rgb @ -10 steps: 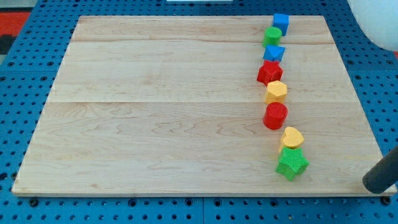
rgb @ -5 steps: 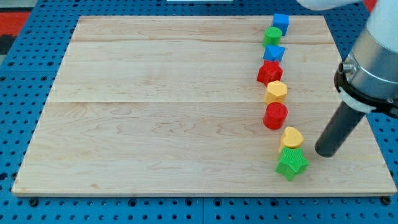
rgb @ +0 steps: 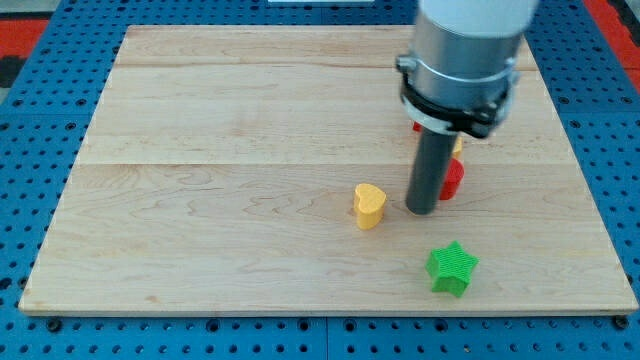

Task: Separate the yellow heart from vertical line

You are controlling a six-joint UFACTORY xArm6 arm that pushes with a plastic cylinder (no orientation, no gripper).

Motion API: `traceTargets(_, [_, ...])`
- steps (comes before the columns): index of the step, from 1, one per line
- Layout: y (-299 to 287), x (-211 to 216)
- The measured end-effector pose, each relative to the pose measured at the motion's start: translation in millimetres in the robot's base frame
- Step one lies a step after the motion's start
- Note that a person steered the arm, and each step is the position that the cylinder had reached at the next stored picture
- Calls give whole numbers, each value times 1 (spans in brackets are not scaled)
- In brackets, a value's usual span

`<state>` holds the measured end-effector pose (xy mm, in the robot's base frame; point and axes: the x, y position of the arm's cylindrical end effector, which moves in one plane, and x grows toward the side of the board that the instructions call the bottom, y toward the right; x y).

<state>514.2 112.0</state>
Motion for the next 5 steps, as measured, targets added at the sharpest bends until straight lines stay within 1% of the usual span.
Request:
traceTargets(1, [-30,23])
traceTargets(2, [-100,7])
traceTargets(3, [-143,-42])
traceTargets(4, [-138,-37])
traceTargets(5, [-97,-16])
